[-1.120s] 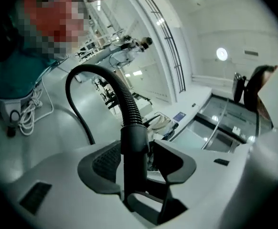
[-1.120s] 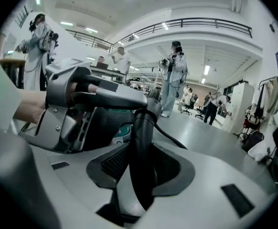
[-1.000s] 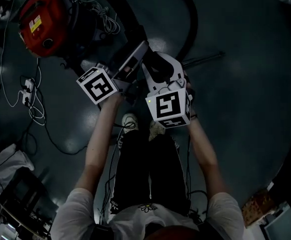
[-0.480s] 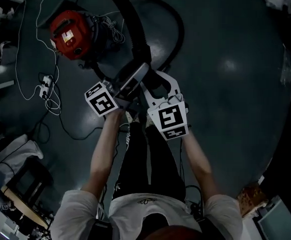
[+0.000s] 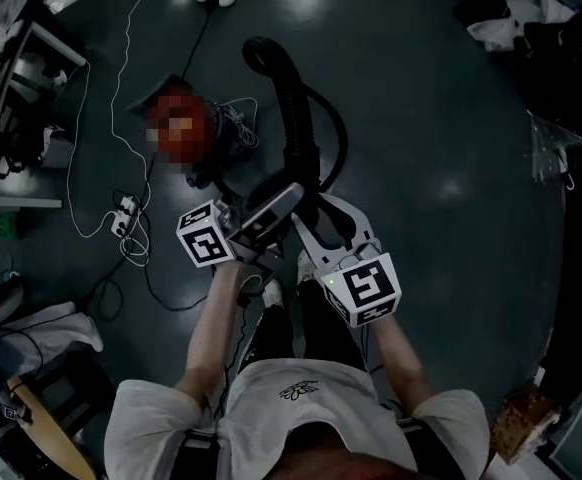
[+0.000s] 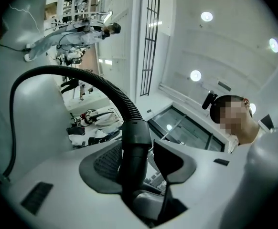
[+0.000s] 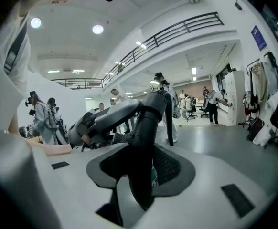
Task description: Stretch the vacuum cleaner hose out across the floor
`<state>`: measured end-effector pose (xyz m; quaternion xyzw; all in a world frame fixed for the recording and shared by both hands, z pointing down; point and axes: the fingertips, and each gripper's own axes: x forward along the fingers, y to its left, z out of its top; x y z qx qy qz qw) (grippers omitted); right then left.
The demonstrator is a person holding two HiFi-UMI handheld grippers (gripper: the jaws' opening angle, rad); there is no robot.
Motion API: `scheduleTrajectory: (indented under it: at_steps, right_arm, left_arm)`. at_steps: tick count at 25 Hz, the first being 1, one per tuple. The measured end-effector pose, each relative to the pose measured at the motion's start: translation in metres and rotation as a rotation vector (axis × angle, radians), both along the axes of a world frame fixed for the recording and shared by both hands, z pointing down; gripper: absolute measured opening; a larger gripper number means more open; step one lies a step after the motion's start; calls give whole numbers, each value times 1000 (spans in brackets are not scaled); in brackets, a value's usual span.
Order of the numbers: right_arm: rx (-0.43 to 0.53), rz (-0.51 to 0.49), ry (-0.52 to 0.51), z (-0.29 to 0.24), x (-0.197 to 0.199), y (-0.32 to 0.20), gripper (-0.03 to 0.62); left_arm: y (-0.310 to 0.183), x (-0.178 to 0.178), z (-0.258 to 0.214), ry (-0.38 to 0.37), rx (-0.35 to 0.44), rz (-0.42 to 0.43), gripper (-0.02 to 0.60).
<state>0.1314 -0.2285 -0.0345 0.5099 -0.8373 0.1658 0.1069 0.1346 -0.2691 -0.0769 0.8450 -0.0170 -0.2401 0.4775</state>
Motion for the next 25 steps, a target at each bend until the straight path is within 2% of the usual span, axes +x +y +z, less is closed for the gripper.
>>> scheduleTrajectory:
  at_steps: [5, 8, 10, 13, 16, 19, 22, 25]
  right_arm:
    - [80, 52, -18, -63, -23, 62, 166]
    - [125, 31, -39, -91, -49, 105, 166]
    - [108, 13, -64, -106, -66, 135, 168]
    - [40, -3, -202, -121, -87, 175, 167]
    - [-41, -21, -322, -119, -104, 214, 167]
    - [-20, 48, -412, -117, -117, 261, 167]
    - [41, 130, -382, -120, -123, 317, 167]
    - [80, 202, -283, -116, -124, 390, 167]
  left_arm:
    - [63, -22, -62, 21, 64, 18, 202]
    - [110, -42, -89, 52, 87, 36, 202]
    - [142, -56, -104, 71, 76, 37, 202]
    - [183, -77, -114, 81, 67, 33, 202]
    - [222, -92, -108, 30, 78, 19, 202]
    - [268, -103, -102, 32, 62, 66, 202]
    - [324, -106, -108, 62, 122, 149, 202]
    - [400, -102, -112, 13, 235, 204, 207]
